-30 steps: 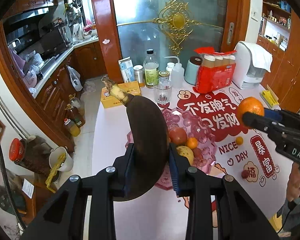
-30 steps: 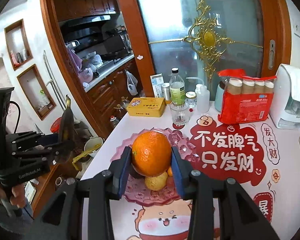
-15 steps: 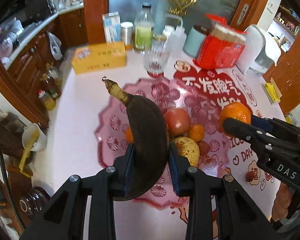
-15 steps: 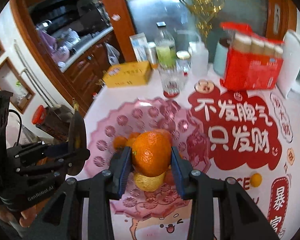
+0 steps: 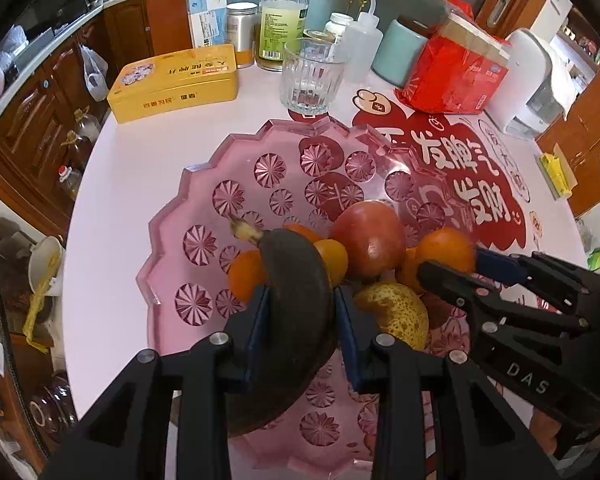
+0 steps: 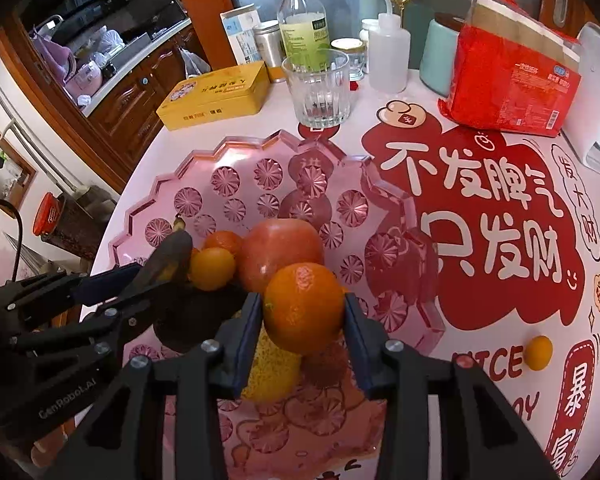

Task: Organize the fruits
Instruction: 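Lower the banana and orange into the bowl and open both tools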

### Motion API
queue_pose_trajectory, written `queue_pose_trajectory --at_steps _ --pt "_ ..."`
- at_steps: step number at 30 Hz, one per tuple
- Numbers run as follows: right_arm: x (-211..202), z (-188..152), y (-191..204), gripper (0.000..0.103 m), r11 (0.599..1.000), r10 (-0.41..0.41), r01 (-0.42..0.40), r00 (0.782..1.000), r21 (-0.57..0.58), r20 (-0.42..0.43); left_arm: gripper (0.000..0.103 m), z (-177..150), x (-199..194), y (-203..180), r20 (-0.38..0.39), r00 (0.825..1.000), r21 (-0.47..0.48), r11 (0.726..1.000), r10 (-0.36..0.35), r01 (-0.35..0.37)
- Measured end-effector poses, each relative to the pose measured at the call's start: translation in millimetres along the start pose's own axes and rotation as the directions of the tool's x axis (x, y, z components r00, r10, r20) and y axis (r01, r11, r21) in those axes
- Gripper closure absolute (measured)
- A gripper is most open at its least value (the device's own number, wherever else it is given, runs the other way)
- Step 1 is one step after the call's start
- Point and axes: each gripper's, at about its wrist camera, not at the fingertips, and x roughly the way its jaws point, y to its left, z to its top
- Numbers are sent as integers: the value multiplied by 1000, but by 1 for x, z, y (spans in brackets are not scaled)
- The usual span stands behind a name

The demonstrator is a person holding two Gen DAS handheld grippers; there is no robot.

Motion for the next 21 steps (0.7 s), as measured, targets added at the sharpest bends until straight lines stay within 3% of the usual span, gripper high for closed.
queue_pose_trajectory --at_steps 2,4,7,21 --pt "-2 0 3 57 1000 20 -20 1000 -9 16 62 0 -4 1 28 999 -7 1000 -29 30" --pt "-5 2 4 57 1000 -9 10 999 -13 44 43 1 -8 2 51 999 -22 1000 -13 14" --pt "-10 3 2 56 1000 -21 22 998 -15 64 27 1 -11 7 61 998 -40 999 14 -11" --pt "-30 -13 3 56 999 30 -29 996 -13 84 11 -16 -50 -6 108 990 3 996 86 -87"
